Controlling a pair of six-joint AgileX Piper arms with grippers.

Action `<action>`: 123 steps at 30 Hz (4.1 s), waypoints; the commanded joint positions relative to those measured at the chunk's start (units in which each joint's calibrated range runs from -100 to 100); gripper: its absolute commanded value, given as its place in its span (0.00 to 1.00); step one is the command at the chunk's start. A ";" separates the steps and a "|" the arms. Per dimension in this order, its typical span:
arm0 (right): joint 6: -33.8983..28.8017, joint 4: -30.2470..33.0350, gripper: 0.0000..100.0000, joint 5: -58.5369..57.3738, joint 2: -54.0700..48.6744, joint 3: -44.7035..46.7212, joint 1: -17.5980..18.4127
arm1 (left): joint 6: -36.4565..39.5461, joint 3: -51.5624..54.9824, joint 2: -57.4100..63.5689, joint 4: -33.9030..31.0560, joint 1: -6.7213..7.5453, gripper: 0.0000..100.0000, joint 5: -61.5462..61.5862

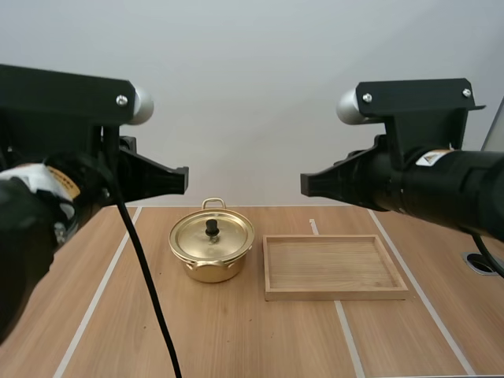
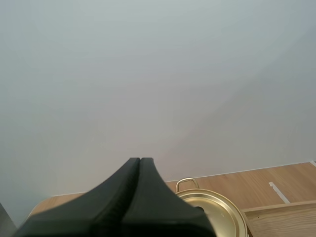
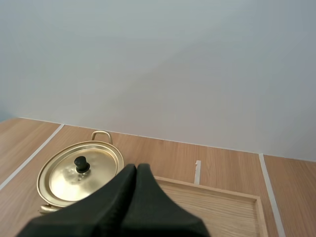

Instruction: Open the pot, put the grape inside, and close it

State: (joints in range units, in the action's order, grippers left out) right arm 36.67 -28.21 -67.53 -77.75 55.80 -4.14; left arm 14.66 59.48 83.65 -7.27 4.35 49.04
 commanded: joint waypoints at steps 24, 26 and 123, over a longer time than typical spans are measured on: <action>5.37 1.48 0.00 27.96 -3.12 19.71 -0.27 | 0.42 37.57 7.56 -1.23 -3.72 0.00 -32.98; 5.37 1.58 0.00 32.34 -3.12 23.05 -0.27 | 0.42 38.63 7.56 -1.23 -3.72 0.00 -32.98; -14.32 21.63 0.00 35.78 -22.25 44.20 2.97 | -0.75 40.52 16.35 1.89 -7.71 0.00 -19.11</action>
State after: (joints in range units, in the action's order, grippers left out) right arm 22.54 -7.29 -32.20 -99.58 100.00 -1.23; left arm 13.92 99.92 99.59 -6.31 -3.28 30.63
